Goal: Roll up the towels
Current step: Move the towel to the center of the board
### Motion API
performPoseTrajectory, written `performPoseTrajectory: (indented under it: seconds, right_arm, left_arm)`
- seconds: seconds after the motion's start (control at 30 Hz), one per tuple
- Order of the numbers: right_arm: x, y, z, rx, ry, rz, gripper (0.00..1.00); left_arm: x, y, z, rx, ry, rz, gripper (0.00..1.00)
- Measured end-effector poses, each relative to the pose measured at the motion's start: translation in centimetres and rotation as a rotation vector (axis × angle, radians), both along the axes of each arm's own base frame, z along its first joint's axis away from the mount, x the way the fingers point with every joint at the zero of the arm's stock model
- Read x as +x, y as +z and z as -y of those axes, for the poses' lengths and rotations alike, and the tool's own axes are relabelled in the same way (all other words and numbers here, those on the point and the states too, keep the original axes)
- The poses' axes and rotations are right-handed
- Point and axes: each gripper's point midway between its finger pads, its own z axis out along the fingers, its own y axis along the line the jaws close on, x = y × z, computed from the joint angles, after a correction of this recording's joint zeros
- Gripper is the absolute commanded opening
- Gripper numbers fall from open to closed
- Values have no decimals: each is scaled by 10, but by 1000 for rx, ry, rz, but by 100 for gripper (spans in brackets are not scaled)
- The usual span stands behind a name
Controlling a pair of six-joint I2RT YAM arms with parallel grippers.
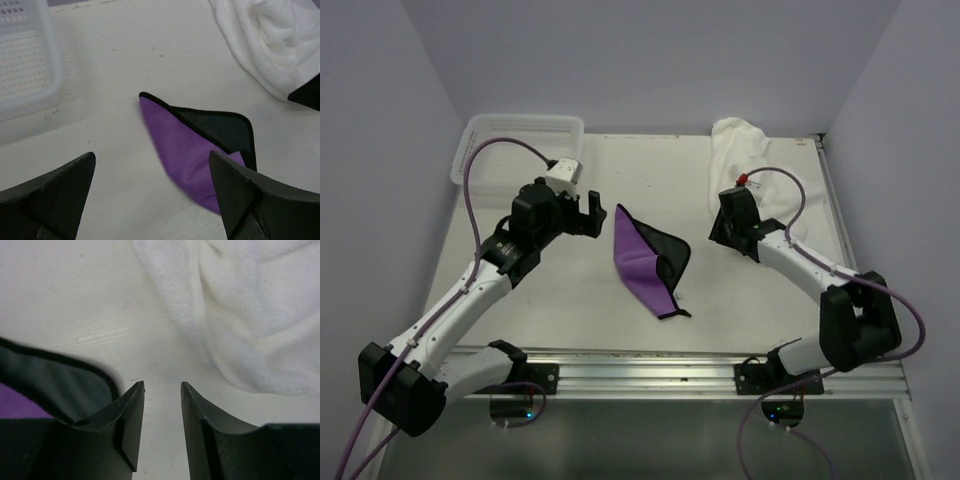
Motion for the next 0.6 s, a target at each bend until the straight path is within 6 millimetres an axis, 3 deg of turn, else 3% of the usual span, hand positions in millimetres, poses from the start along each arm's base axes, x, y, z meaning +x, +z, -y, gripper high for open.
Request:
performPoseTrajectory:
  seconds: [0.17,0.27,0.43,0.6]
  right_arm:
    - [9,-64,30,-24,-107,-164,38]
    - [25,-82,49,-24,-170,-215,40]
    - [85,-79,69,-3,-242,-180,44]
    - [165,-74,88,29,-290,-113,51]
  left_arm:
    - [-3,-20,21,-16,-101,-74,100]
    - [-5,-23,26,-21,-126,-86,100]
    - [-6,-26,31,-26,-151,-97,100]
    - [-5,-31,35,-27,-166,-111,100]
